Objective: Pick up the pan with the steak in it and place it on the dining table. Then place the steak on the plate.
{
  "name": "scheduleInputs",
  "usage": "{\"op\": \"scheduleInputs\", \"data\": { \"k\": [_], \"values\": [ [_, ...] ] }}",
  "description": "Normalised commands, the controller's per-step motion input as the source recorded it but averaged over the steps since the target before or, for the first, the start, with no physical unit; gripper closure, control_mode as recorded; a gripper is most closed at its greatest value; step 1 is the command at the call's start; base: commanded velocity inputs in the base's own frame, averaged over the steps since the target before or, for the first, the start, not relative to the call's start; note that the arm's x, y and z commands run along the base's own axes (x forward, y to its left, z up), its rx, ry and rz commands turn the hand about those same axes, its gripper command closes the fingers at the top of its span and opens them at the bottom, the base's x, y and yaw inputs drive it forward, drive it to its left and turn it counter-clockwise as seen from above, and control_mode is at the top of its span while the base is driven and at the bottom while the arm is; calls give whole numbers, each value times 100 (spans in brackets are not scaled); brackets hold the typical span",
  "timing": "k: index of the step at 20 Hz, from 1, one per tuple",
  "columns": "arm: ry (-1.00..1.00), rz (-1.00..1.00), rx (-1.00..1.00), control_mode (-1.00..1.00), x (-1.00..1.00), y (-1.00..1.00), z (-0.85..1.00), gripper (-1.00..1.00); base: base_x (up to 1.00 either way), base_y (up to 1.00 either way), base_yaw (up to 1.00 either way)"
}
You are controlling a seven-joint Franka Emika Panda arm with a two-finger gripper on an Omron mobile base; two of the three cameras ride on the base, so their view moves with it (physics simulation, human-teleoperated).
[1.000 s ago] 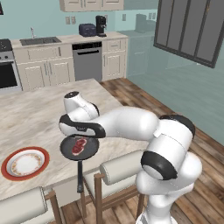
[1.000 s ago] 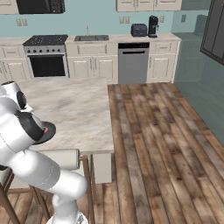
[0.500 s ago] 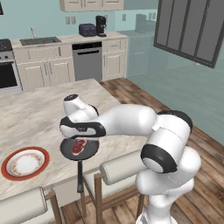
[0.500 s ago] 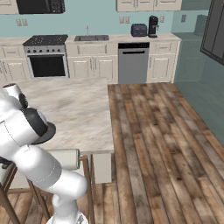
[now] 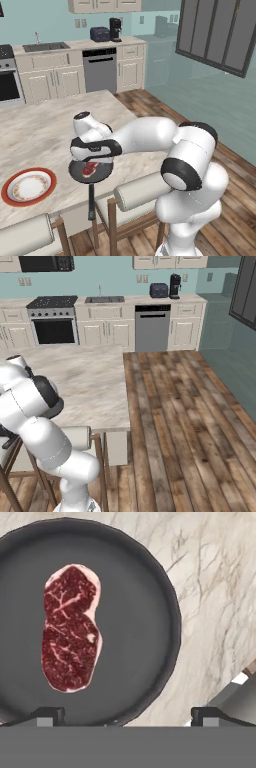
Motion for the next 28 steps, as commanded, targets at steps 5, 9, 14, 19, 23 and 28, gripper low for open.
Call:
{"op": "scheduleInputs", "data": {
  "k": [5, 9, 14, 19, 23, 28],
  "values": [
    [0, 0, 0, -100, 12, 0, -13, -100, 0, 0, 0],
    [0, 0, 0, -100, 16, 0, -12, -100, 0, 0, 0],
    [-1, 0, 0, -100, 18, 3, -13, -100, 0, 0, 0],
    [-1, 0, 0, -100, 21, 8, -13, -100, 0, 0, 0],
    [-2, 0, 0, -100, 22, 13, -14, -100, 0, 0, 0],
    [-2, 0, 0, -100, 14, 9, -13, -100, 0, 0, 0]
  ]
}}
